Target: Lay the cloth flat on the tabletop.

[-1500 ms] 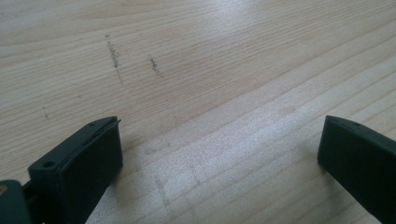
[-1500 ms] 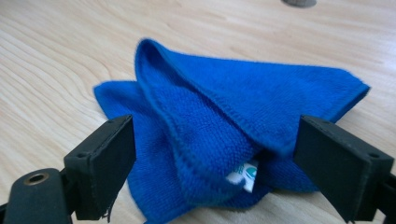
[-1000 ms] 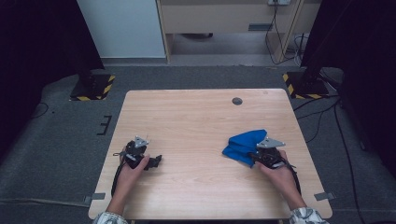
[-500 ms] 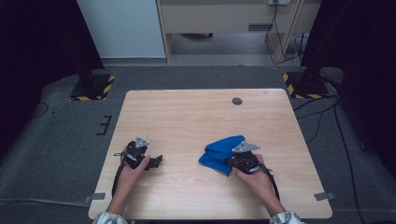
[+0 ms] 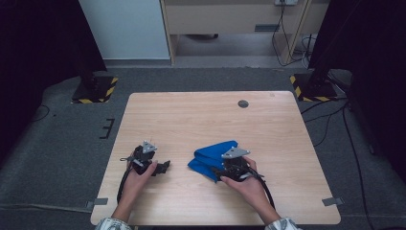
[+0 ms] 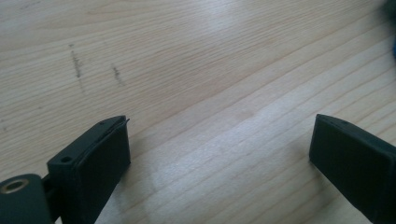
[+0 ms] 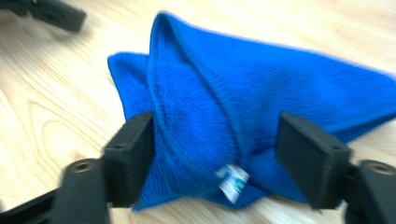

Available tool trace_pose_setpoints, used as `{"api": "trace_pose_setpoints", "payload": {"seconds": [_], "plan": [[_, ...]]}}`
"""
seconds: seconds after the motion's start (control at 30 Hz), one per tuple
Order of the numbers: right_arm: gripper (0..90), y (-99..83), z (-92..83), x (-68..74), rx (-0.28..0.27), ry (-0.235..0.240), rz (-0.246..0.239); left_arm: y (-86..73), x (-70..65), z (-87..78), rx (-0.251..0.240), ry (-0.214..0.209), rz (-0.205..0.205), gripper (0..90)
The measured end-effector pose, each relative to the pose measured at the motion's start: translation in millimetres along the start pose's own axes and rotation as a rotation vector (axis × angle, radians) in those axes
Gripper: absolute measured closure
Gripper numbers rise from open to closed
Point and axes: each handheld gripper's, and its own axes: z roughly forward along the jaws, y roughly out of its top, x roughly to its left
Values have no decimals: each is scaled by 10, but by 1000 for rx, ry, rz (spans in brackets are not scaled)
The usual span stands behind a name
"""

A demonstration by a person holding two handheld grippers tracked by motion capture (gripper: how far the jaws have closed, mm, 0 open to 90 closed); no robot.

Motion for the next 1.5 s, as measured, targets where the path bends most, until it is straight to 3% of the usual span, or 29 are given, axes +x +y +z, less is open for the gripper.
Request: {"api": "trace_pose_setpoints", "payload": {"seconds": [0.1,0.17,0.23,0.27,0.3,0.33,0.4,0.43,0.5,0.67,0.97,1.07,1.2,1.5], "plan": [[218,1,-119,-50,-36,15,8,19,-20,-18,-13,-15,-8,64],[210,9,-291,-152,-87,23,25,41,-55,-69,-46,-35,-38,75],[238,10,-333,-193,-103,23,31,48,-72,-86,-53,-42,-43,87],[336,9,-380,-280,-133,15,40,64,-121,-110,-61,-44,-36,93],[336,9,-380,-280,-133,15,40,64,-121,-110,-61,-44,-36,100],[433,5,-369,-344,-138,14,48,82,-182,-115,-66,-48,-20,108],[483,-2,-348,-364,-130,18,46,94,-210,-115,-64,-55,-12,112],[571,-12,-294,-370,-118,31,32,117,-274,-103,-67,-70,-4,116],[625,-2,-231,-353,-118,47,10,127,-307,-96,-66,-76,8,123],[613,73,-116,-303,-115,79,-25,166,-500,-68,-64,-113,73,165],[593,86,-1,-285,-91,113,-27,187,-662,-26,-63,-166,111,254],[727,83,19,-310,-88,127,-28,187,-698,10,-52,-184,126,271],[841,80,1,-331,-89,147,-23,205,-727,43,-53,-200,143,319],[877,103,-63,-307,-114,173,-6,216,-750,106,-38,-211,176,492]]}}
